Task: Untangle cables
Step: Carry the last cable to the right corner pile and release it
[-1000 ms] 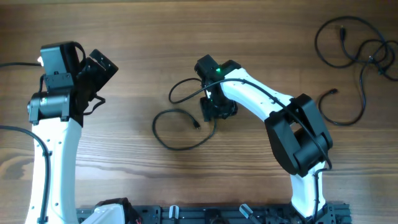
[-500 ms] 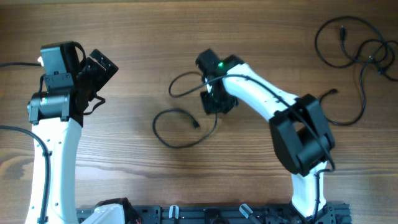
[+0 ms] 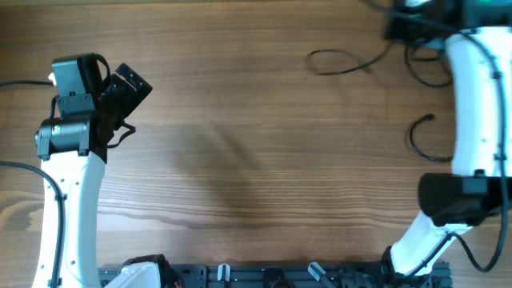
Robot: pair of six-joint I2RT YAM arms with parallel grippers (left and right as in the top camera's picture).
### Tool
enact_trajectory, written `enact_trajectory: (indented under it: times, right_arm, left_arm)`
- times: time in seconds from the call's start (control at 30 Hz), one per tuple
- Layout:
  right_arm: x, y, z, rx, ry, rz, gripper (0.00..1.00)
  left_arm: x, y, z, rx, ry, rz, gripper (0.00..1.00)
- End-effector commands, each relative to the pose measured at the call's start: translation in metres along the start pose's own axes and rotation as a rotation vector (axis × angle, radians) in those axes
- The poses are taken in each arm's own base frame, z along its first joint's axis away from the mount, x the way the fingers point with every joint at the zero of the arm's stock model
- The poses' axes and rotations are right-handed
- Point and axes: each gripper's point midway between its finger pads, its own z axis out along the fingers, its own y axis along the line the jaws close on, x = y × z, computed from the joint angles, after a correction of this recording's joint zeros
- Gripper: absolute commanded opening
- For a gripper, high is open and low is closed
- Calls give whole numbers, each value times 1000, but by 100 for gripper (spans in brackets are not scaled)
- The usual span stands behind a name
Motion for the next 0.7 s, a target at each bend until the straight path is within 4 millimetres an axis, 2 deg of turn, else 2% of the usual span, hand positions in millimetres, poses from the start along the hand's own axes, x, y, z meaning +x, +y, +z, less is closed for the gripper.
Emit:
enact_trajectory:
  times: [0.0,0.07,0.13,0.23,0.33,0.43,0.67]
  right_arm:
    - [-15,-84,-23,187,-66,211,4]
    - [-11,-130,-32,304,-68,324,4]
    - [-5,-165,-41,367,-67,402,4]
    - [3,-212,-52,422,-67,501,4]
    - [14,-250,-57,456,-56,587,4]
    - [23,-271,-47,469,-12,631,4]
    - [62,-303,19,543,235,664,4]
  left_arm:
    - [-4,5,2,-19,-12,14,99]
    - [-4,5,2,-19,-12,14,99]
    - [-4,5,2,-20,-12,14,99]
    - [-4,5,2,-20,-11,15,99]
    - [-4,5,2,-19,-11,14,99]
    - [-3,5,2,-22,-8,15,98]
    - [-3,6,2,-23,-6,15,98]
